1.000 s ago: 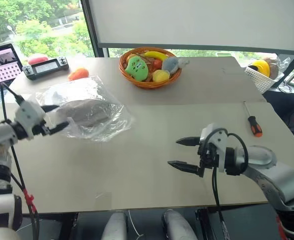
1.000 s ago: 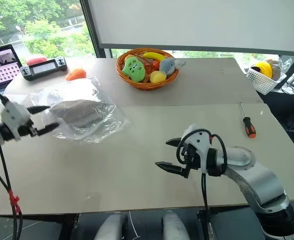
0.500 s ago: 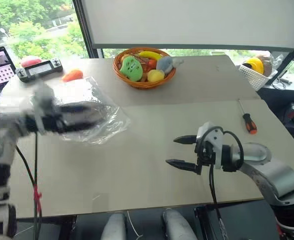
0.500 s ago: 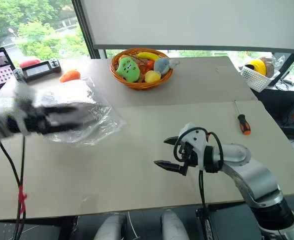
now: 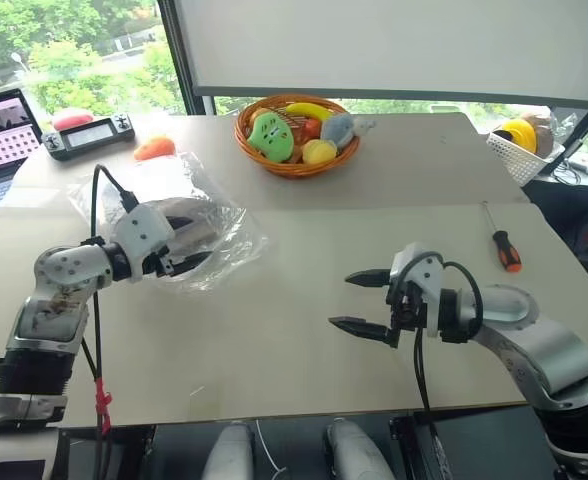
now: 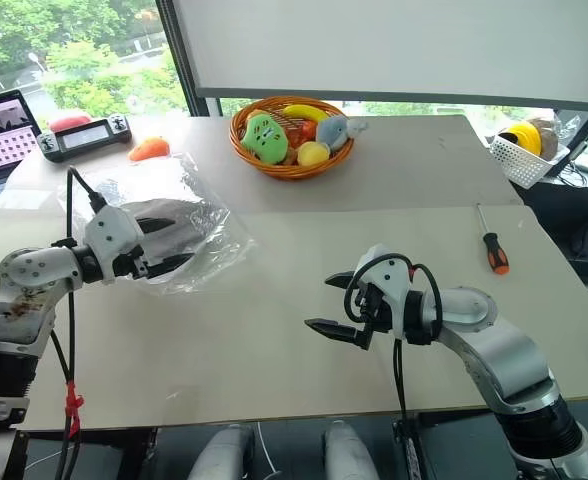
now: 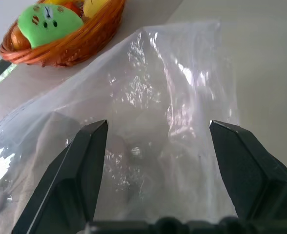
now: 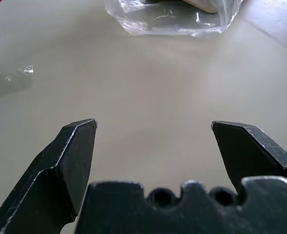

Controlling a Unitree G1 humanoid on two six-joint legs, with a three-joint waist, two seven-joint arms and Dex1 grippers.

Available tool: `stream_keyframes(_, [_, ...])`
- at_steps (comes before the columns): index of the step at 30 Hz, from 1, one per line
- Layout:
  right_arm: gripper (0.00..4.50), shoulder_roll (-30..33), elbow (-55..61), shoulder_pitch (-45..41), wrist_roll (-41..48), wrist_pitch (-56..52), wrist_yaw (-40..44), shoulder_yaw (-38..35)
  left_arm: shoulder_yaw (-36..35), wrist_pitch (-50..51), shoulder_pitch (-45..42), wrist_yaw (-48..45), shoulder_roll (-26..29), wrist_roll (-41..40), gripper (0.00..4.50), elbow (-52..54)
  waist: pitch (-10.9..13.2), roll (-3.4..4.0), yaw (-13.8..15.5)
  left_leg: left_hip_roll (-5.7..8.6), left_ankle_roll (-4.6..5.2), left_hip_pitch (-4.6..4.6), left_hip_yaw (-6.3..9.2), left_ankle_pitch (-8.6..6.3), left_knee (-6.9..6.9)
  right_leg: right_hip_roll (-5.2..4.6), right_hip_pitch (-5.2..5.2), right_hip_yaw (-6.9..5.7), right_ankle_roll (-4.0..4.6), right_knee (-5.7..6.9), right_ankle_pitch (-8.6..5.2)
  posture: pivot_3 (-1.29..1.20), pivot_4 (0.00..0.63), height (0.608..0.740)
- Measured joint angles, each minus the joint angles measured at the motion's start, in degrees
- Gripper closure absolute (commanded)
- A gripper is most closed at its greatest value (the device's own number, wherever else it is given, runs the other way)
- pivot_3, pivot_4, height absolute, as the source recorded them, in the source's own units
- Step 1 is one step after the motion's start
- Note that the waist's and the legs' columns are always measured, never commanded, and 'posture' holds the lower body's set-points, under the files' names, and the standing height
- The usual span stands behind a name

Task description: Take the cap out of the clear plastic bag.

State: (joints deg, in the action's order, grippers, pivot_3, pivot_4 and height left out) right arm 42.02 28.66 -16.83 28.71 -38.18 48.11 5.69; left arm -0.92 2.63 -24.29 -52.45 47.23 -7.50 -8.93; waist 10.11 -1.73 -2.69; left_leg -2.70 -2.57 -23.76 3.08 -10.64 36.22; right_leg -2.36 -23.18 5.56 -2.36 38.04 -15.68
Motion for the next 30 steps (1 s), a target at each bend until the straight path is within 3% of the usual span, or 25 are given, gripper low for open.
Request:
stream_keyframes(11, [0.00,-0.5,0.1,0.0,-0.4,0.0,-0.8,0.0,1.0,0.7,0.6,-0.4,0.2,3.5,0.97,-1.3,0.0,0.00,0.3,0.00,0.00,-0.03,0.02,0.00,0.01,-0.01,0.01,-0.02,-0.05,0.00,-0.03,0.00,0.150,0.735])
stream_keyframes(19, [0.00,-0.9,0.6,0.5,-0.4,0.0,-2.0,-0.1,1.2,-3.5,0.5,6.8,1.0,11.6,0.97,-8.2,0.0,0.00,0.1,0.00,0.00,-0.02,0.02,0.00,0.00,0.00,0.00,-0.02,-0.04,0.00,-0.02,0.00,0.150,0.735])
stream_keyframes(22, [0.00,-0.9,0.7,0.5,-0.4,0.0,-2.1,-0.1,1.2,-4.1,0.3,7.8,1.2,12.7,1.70,-9.5,0.0,0.00,0.2,0.00,0.00,-0.02,0.02,0.00,0.01,0.00,0.01,-0.02,-0.04,0.00,-0.02,0.00,0.150,0.735])
stream_keyframes(29, [0.00,-0.9,0.7,0.5,-0.4,0.0,-2.1,-0.1,1.2,-5.2,-0.3,8.4,1.0,12.9,4.40,-10.1,0.0,0.00,0.3,0.00,0.00,-0.02,0.02,0.00,0.01,0.00,0.01,-0.03,-0.02,0.01,-0.01,0.00,0.150,0.735])
stream_keyframes(30, [0.00,-0.9,0.7,0.5,-0.4,0.0,-2.2,-0.1,1.1,-5.3,-0.5,8.7,0.8,12.9,4.48,-10.2,0.0,0.00,0.3,0.00,0.00,-0.02,0.02,0.00,0.01,0.00,0.01,-0.03,-0.02,0.01,-0.01,0.00,0.150,0.735])
